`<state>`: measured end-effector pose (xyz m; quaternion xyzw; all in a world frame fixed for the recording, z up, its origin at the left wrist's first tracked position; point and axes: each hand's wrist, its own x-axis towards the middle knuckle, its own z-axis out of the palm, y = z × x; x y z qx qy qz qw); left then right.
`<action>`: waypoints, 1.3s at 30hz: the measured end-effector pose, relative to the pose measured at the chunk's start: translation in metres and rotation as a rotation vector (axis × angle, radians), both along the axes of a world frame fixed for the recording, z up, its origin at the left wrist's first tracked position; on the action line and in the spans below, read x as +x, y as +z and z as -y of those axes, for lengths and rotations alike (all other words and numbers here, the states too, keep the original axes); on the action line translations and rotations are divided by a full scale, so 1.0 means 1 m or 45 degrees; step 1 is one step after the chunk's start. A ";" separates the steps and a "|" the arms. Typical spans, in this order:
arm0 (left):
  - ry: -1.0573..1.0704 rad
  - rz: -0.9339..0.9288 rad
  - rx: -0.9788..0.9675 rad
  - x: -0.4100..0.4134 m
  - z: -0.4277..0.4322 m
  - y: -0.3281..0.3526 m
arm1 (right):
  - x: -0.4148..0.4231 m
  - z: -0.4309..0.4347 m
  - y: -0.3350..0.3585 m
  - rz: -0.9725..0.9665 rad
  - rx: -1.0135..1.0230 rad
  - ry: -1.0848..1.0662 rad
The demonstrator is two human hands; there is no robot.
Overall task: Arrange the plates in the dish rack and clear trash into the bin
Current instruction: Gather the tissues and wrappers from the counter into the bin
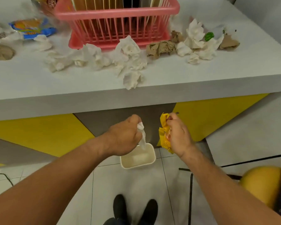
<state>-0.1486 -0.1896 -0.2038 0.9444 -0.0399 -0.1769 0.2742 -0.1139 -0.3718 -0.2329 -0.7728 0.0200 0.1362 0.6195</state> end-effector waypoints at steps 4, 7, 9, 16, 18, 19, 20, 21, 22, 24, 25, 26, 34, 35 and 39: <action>0.038 -0.293 0.046 -0.003 -0.013 -0.063 | -0.004 -0.002 -0.050 -0.103 -0.040 -0.143; -0.017 -0.344 0.158 -0.003 -0.022 -0.112 | -0.003 -0.001 -0.104 -0.160 -0.083 -0.243; -0.013 -0.366 0.187 -0.001 -0.030 -0.151 | -0.004 -0.003 -0.145 -0.206 -0.106 -0.299; 0.010 -0.345 0.287 0.014 -0.035 -0.296 | -0.011 -0.020 -0.294 -0.231 -0.310 -0.231; 0.019 -0.314 0.276 0.023 -0.036 -0.337 | -0.006 -0.024 -0.332 -0.211 -0.366 -0.164; 0.025 -0.292 0.267 0.026 -0.037 -0.357 | -0.002 -0.026 -0.349 -0.211 -0.394 -0.131; 0.030 -0.273 0.252 0.030 -0.038 -0.377 | 0.003 -0.027 -0.365 -0.209 -0.432 -0.092; 0.039 -0.257 0.234 0.032 -0.040 -0.397 | 0.007 -0.028 -0.382 -0.204 -0.473 -0.045; 0.043 -0.256 0.229 0.035 -0.041 -0.415 | 0.012 -0.030 -0.397 -0.196 -0.509 0.007; 0.030 -0.257 0.256 0.039 -0.043 -0.449 | 0.022 -0.033 -0.431 -0.148 -0.545 0.106; 0.021 -0.245 0.272 0.041 -0.044 -0.467 | 0.027 -0.035 -0.447 -0.125 -0.558 0.151; 0.013 -0.231 0.290 0.044 -0.045 -0.483 | 0.032 -0.037 -0.464 -0.120 -0.583 0.199; -0.054 -0.311 0.505 0.052 -0.043 -0.586 | 0.049 -0.055 -0.557 -0.151 -0.985 0.739; -0.041 -0.288 0.499 0.053 -0.046 -0.588 | 0.051 -0.056 -0.560 -0.136 -1.031 0.785; 0.091 -0.234 0.350 0.049 -0.058 -0.568 | 0.052 -0.059 -0.550 -0.051 -1.180 0.877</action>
